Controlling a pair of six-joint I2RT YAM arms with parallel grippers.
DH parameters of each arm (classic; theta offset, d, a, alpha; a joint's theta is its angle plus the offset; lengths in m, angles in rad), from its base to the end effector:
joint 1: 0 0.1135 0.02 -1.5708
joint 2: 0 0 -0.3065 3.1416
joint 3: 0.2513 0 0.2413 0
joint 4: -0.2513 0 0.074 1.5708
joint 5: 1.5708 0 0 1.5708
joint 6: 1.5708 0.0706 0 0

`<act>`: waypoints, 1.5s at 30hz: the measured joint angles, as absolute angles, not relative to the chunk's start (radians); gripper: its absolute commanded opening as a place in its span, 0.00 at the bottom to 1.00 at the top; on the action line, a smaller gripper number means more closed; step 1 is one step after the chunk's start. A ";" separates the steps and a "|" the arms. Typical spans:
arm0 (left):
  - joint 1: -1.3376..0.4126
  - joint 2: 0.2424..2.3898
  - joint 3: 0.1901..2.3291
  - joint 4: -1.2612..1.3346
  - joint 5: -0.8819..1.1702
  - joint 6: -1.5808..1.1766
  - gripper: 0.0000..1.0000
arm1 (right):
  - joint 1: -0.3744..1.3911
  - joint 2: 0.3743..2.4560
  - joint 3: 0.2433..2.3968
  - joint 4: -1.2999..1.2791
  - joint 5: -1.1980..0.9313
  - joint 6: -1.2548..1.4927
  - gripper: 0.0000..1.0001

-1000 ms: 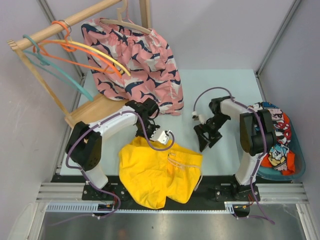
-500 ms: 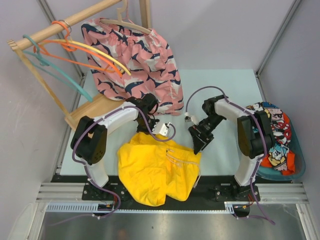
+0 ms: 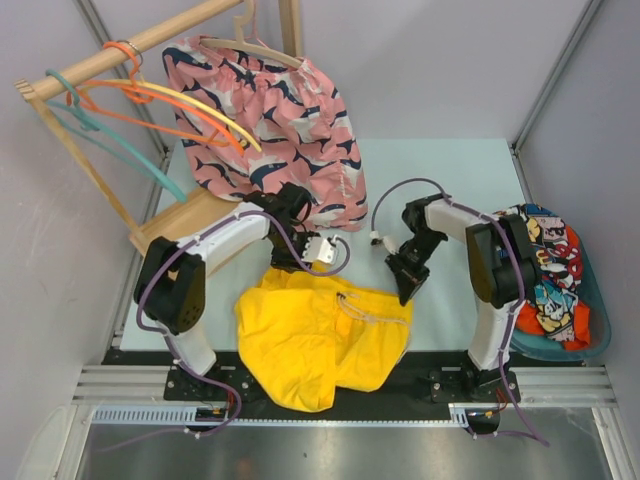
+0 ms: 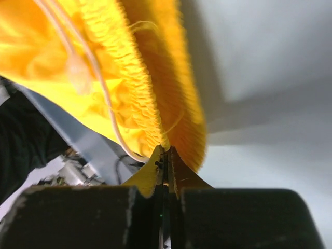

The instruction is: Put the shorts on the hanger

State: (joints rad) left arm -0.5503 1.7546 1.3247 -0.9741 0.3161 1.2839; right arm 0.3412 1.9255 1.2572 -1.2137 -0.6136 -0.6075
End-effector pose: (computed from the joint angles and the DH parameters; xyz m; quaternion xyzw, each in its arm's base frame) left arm 0.2757 -0.1949 0.2328 0.7892 0.5880 -0.1169 0.1330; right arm 0.2755 0.1409 0.1778 0.3885 -0.8592 -0.3153 0.1068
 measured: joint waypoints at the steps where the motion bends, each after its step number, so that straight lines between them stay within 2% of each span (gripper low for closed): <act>1: -0.547 1.744 1.325 -0.971 0.318 1.272 0.71 | 0.320 1.919 1.257 -1.214 -0.587 -0.614 0.00; 6: -0.527 1.723 1.361 -0.955 0.330 1.199 0.78 | 0.205 1.823 1.256 -1.200 -0.469 -0.674 0.00; 7: -0.525 1.726 1.378 -0.951 0.333 1.179 0.85 | 0.196 1.811 1.257 -1.200 -0.455 -0.680 0.00; 14: -0.522 1.842 1.577 -0.903 0.381 1.007 0.86 | 0.199 1.773 1.257 -1.186 -0.394 -0.709 0.00; 21: -0.555 1.976 1.599 -0.874 0.361 0.876 0.85 | 0.194 1.772 1.257 -1.177 -0.388 -0.708 0.00; 24: -0.580 2.046 1.599 -0.863 0.327 0.836 0.75 | 0.192 1.764 1.256 -1.176 -0.389 -0.707 0.00; 25: -0.586 2.065 1.599 -0.863 0.319 0.827 0.56 | 0.192 1.758 1.257 -1.176 -0.389 -0.706 0.00; 27: -0.594 2.091 1.599 -0.862 0.315 0.807 0.30 | 0.192 1.747 1.256 -1.176 -0.390 -0.699 0.00; 28: -0.597 2.099 1.599 -0.862 0.313 0.804 0.09 | 0.192 1.739 1.256 -1.176 -0.390 -0.694 0.00; 29: -0.600 2.101 1.599 -0.863 0.313 0.793 0.02 | 0.192 1.730 1.256 -1.172 -0.390 -0.688 0.00; 34: -0.607 2.075 1.672 -0.916 0.313 0.764 0.00 | 0.175 1.660 1.257 -1.135 -0.382 -0.648 0.00; 37: -0.607 2.024 1.800 -0.969 0.313 0.748 0.00 | 0.127 1.596 1.283 -1.094 -0.370 -0.606 0.00; 41: -0.607 1.883 2.000 -0.952 0.298 0.732 0.00 | 0.030 1.504 1.411 -0.981 -0.387 -0.530 0.00; 45: -0.607 1.665 2.042 -0.859 0.285 0.732 0.00 | -0.028 1.375 1.608 -0.813 -0.439 -0.451 0.00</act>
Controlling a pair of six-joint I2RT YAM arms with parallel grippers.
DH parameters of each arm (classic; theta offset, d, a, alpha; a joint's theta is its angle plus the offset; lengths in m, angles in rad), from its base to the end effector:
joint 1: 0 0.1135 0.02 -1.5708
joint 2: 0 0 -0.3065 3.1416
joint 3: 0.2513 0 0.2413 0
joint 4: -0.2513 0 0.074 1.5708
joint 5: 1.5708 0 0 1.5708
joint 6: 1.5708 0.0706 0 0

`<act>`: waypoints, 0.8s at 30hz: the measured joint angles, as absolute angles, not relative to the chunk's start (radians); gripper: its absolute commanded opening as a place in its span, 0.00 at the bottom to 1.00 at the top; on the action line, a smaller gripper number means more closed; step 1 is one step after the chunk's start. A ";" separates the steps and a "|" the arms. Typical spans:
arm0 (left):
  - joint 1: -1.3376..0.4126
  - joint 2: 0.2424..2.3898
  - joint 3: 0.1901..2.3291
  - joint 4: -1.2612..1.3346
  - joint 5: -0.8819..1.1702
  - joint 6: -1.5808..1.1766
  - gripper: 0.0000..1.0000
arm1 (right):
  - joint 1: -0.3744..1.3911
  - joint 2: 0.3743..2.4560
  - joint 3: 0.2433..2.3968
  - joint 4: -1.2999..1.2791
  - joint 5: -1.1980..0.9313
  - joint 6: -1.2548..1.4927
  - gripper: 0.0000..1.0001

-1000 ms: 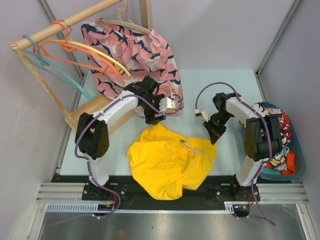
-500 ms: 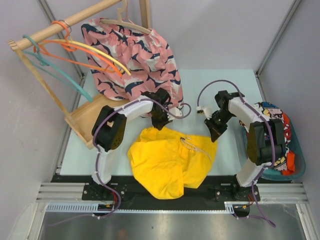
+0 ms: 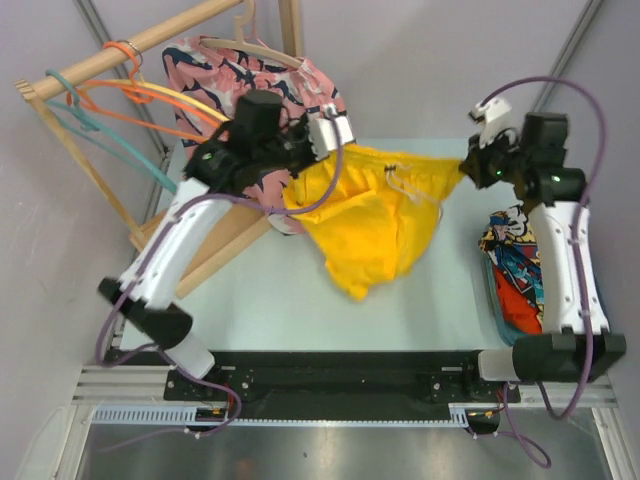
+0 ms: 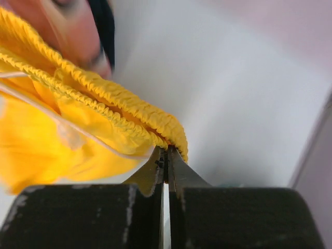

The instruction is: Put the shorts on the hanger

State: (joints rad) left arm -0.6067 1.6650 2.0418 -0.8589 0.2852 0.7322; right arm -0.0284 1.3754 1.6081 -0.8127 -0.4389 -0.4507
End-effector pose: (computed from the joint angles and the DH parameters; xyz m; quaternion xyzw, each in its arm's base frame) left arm 0.2924 -0.2271 0.4947 0.5832 0.6183 -0.0892 0.5192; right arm 0.2902 0.0218 0.4509 -0.2811 0.8179 0.0760 0.4962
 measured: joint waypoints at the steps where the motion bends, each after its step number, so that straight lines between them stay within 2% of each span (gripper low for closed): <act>1: -0.607 1.622 2.040 -0.839 0.286 0.732 0.00 | -0.028 1.348 1.632 -0.785 -0.454 -0.442 0.00; 5: -0.608 1.366 1.891 -0.693 0.294 0.746 0.00 | -0.001 1.177 1.674 -0.689 -0.521 -0.423 0.00; 11: -0.611 1.048 1.454 -0.593 0.326 0.838 0.00 | 0.135 0.967 1.534 -0.694 -0.519 -0.486 0.00; 18: -0.625 0.942 1.057 -0.625 0.363 0.935 0.00 | 0.300 0.903 1.253 -0.844 -0.449 -0.599 0.00; 24: -0.802 0.868 0.660 -0.627 0.311 1.006 0.00 | 0.514 0.863 0.899 -0.902 -0.339 -0.675 0.00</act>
State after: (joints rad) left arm -0.8024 0.8677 0.6598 -0.6270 0.3107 1.0058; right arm 0.5137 0.8635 0.8986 -0.9024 -0.3393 -0.6750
